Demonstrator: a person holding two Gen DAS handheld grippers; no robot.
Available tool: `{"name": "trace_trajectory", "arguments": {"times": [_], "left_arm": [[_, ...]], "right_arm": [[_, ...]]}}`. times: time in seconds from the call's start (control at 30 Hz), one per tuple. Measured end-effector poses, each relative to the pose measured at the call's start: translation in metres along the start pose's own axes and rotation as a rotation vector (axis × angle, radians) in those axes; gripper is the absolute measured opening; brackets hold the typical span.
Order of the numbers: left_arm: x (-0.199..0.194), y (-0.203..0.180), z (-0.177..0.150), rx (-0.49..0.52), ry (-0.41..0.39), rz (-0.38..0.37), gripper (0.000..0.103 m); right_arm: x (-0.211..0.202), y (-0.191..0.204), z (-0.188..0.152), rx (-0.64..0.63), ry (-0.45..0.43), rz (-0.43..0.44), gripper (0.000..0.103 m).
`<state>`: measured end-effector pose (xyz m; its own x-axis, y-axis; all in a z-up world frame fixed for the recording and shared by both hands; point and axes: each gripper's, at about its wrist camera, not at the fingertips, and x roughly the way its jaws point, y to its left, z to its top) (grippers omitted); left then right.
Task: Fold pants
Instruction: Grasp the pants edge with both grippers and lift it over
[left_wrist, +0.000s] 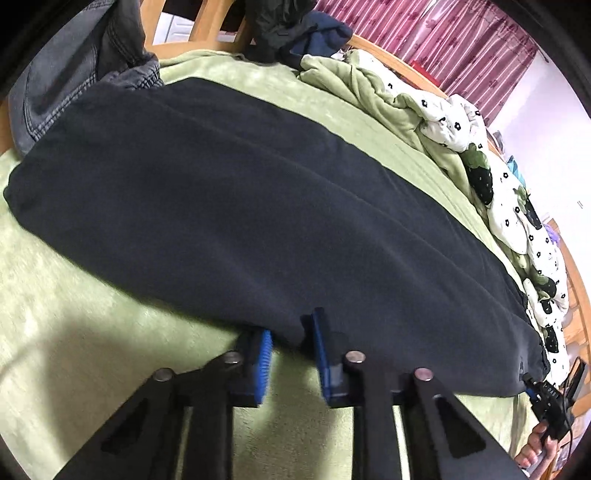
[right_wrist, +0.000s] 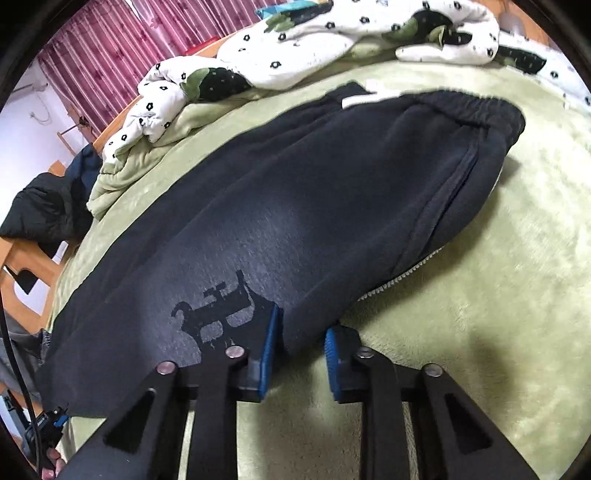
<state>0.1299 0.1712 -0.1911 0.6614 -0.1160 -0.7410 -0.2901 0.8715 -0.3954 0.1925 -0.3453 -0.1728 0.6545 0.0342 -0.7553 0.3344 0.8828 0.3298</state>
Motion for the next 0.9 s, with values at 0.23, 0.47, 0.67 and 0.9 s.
{"name": "trace_trajectory", "arguments": {"times": [0.23, 0.47, 0.67, 0.9], "left_arm": [[-0.02, -0.008, 0.008, 0.064, -0.071, -0.016, 0.016], [-0.034, -0.016, 0.035, 0.057, -0.088, -0.078, 0.016], [-0.039, -0.039, 0.056, 0.124, -0.13, -0.056, 0.015], [-0.033, -0.052, 0.082, 0.161, -0.152, -0.034, 0.015]], "right_arm": [[-0.02, 0.016, 0.007, -0.028, -0.078, -0.014, 0.016], [-0.025, 0.017, 0.017, -0.023, -0.077, -0.006, 0.015], [-0.028, 0.031, 0.036, -0.023, -0.096, 0.002, 0.015], [-0.024, 0.051, 0.058, -0.068, -0.111, 0.001, 0.014]]}}
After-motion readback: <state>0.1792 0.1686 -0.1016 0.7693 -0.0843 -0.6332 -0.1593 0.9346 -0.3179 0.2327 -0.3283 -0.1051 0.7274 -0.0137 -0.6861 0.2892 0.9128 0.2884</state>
